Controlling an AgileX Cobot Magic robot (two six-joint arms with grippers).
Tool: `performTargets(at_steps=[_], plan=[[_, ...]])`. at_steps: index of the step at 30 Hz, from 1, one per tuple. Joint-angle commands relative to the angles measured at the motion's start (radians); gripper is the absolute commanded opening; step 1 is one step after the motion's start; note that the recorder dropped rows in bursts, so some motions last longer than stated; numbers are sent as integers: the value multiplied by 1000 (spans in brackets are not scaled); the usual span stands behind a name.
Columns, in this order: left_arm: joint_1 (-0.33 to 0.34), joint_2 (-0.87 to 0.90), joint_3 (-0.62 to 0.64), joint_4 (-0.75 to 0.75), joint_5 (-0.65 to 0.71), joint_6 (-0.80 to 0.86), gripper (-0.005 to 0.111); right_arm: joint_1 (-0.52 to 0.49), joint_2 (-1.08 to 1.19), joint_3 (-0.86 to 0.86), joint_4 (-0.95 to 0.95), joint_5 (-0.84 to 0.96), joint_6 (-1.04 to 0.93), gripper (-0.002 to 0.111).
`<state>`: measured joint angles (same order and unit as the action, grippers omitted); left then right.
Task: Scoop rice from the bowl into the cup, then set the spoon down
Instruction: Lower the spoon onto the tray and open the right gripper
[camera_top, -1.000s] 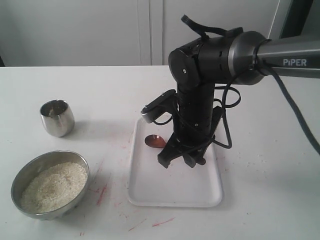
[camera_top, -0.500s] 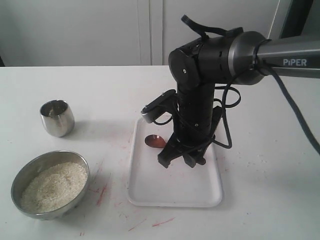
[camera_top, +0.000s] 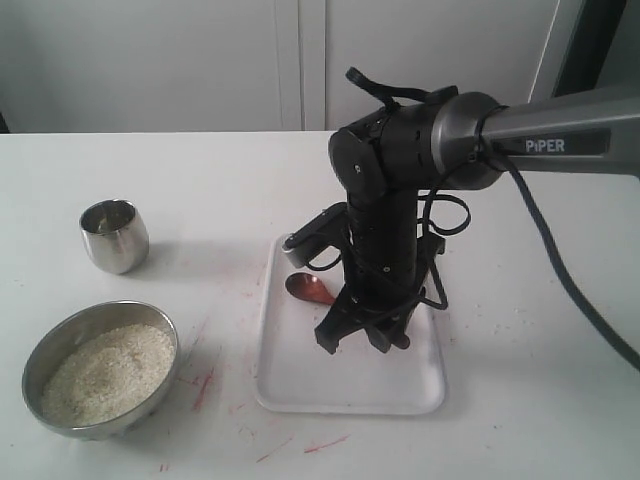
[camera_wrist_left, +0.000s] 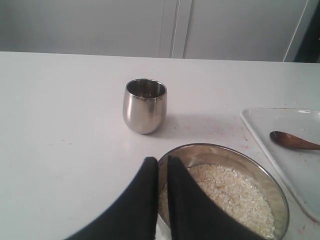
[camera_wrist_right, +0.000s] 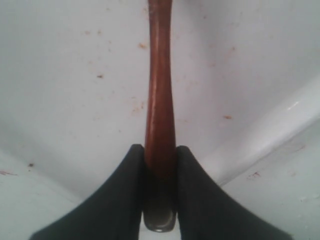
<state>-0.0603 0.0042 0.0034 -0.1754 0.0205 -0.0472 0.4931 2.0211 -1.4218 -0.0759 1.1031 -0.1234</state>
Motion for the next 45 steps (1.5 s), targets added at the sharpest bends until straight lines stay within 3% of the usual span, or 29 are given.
performTargets(at_steps=[1, 9, 16, 28, 37, 45], plan=[[-2, -4, -3, -9, 3, -2, 14, -6, -2, 7, -3, -6, -6, 0], [-2, -4, -3, -9, 3, -2, 14, -6, -2, 7, -1, -4, -4, 1], [-2, -4, -3, -9, 3, -2, 14, -6, -2, 7, 0, -2, 4, 18], [-2, -4, -3, -9, 3, -2, 14, -6, -2, 7, 0, -2, 21, 19], [-2, -4, -3, -9, 3, -2, 14, -6, -2, 7, 0, -2, 40, 44], [-2, -4, -3, -9, 3, -2, 14, -6, -2, 7, 0, -2, 49, 45]])
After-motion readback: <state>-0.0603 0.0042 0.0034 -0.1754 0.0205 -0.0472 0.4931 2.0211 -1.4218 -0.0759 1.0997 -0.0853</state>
